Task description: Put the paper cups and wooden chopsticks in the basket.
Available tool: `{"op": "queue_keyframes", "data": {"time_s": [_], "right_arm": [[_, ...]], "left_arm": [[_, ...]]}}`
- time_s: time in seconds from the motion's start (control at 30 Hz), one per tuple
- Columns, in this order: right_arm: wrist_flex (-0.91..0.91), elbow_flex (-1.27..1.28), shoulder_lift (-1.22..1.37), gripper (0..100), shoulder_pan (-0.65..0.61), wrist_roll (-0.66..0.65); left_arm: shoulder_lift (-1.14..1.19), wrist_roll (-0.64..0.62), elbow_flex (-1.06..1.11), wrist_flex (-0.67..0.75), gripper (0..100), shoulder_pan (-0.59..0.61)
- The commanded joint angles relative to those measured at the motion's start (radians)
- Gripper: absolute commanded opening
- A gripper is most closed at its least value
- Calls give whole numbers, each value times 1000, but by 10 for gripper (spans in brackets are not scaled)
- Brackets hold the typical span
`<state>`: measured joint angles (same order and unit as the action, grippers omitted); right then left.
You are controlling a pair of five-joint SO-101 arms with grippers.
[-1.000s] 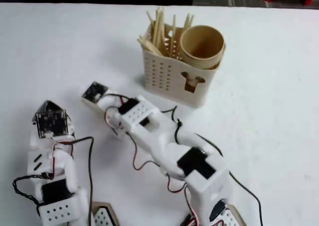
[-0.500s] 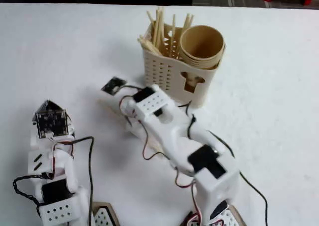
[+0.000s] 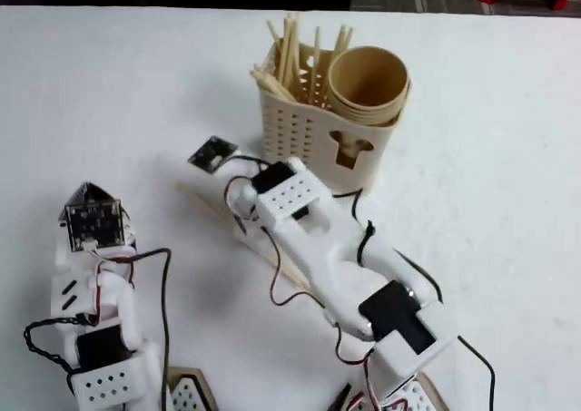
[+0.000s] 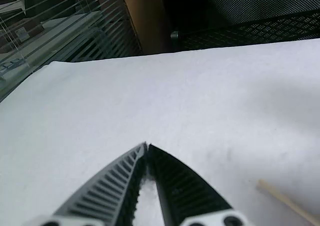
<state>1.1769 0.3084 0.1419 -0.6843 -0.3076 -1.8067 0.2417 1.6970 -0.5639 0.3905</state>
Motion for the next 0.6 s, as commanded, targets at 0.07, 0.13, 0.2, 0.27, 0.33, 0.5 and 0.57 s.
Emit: {"op": "queue_keyframes", "data": {"time_s": [0.07, 0.13, 0.2, 0.27, 0.33, 0.5, 0.57], "right_arm": [[-77, -8, 1, 281, -62, -8], [-120, -15, 68, 274, -68, -9], [-143, -37, 148, 262, -68, -11], [-124, -81, 225, 233, -68, -11], [-44, -166, 285, 170, -67, -11], [59, -269, 371, 36, -62, -11], [67, -265, 367, 14, -61, -9]], "left_arm": [[-15, 0, -3, 20, 28, 1], [-15, 0, -3, 20, 28, 1], [-15, 0, -3, 20, 28, 1], [-15, 0, -3, 20, 28, 1], [-15, 0, -3, 20, 28, 1], [-15, 0, -3, 20, 28, 1], [-15, 0, -3, 20, 28, 1]]}}
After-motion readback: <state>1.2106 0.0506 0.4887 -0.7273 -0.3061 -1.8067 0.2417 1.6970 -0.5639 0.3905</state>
